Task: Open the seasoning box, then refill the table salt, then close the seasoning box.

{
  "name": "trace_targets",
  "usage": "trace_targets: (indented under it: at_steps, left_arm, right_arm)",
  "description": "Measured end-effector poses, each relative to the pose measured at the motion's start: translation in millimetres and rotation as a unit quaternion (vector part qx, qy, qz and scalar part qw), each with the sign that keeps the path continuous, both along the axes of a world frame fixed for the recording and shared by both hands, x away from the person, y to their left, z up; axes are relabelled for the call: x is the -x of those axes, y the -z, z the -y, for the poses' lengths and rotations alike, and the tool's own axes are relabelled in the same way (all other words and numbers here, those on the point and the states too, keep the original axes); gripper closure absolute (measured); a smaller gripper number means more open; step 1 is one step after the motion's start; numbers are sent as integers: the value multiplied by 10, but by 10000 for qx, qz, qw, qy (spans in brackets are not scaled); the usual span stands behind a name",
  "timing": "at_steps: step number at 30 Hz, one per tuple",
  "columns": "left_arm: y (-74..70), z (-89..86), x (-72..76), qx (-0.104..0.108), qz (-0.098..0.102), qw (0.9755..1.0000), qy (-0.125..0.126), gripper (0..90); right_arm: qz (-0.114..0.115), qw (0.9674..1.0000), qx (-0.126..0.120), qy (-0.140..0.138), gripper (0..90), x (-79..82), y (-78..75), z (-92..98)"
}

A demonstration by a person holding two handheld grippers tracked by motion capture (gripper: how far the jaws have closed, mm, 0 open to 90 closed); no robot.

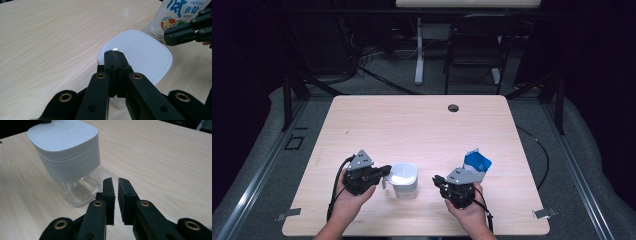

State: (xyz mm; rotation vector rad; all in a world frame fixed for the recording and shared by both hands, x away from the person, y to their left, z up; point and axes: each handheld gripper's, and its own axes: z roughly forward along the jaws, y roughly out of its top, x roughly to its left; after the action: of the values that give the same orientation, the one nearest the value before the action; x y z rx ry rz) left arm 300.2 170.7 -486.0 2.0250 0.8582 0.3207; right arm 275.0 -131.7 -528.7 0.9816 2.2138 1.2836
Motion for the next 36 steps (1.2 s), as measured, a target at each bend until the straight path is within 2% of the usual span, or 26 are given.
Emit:
trace_targets:
  at_steps: [9,17,20,24,36]
  left_arm:
    - [8,-24,16,9,19,10000,-33,900]
    - [19,-31,25,52,34,10000,-51,900]
    - [24,-32,32,92,25,9999,-72,900]
    - [21,-37,41,42,45,10000,-54,900]
    - [24,-41,49,62,27,10000,-72,900]
  right_arm:
    - [-4,9999,-12,-119,900,-44,-26,-99]
    - [-62,9995,-40,-297,900,-74,-51,-175]
    - [-32,9993,-26,-369,900,-86,-61,-223]
    - [11,9990,5,-449,900,-100,-88,-284]
    - [71,9983,50,-573,900,-124,-144,-360]
